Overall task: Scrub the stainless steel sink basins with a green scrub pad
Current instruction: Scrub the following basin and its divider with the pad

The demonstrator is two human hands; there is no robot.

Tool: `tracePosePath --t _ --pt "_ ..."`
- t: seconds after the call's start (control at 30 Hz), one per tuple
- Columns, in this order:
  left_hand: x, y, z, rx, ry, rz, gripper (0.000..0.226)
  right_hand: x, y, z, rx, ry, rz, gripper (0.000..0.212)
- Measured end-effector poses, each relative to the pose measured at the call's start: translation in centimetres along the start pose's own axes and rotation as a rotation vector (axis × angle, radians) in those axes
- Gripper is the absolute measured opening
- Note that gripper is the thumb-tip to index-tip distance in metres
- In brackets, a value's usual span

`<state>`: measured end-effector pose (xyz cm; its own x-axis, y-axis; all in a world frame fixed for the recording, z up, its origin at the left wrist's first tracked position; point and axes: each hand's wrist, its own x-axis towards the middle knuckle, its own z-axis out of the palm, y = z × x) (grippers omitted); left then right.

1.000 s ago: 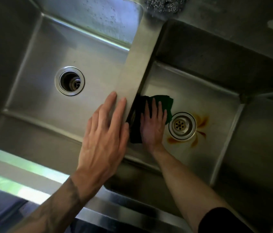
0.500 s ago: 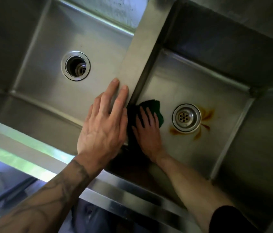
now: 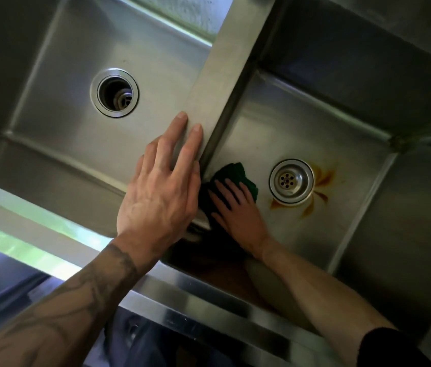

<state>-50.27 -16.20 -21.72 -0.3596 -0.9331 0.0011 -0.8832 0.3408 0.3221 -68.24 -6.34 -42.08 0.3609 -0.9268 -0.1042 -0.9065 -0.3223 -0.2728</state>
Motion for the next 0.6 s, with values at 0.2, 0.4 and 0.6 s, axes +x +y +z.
tracePosePath --t 0.2,0.4,0.6 --pt "0.0 0.1 -0.3 0.001 -0.01 -0.013 0.051 -0.8 0.7 0.1 -0.001 0.033 0.132 0.055" --pt "0.2 0.4 -0.5 -0.013 0.0 -0.012 0.05 -1.0 1.1 0.3 0.007 -0.012 0.019 0.055" --pt "0.1 0.2 -0.3 0.006 0.01 -0.007 0.05 -5.7 4.8 -0.7 -0.066 -0.069 0.002 0.057"
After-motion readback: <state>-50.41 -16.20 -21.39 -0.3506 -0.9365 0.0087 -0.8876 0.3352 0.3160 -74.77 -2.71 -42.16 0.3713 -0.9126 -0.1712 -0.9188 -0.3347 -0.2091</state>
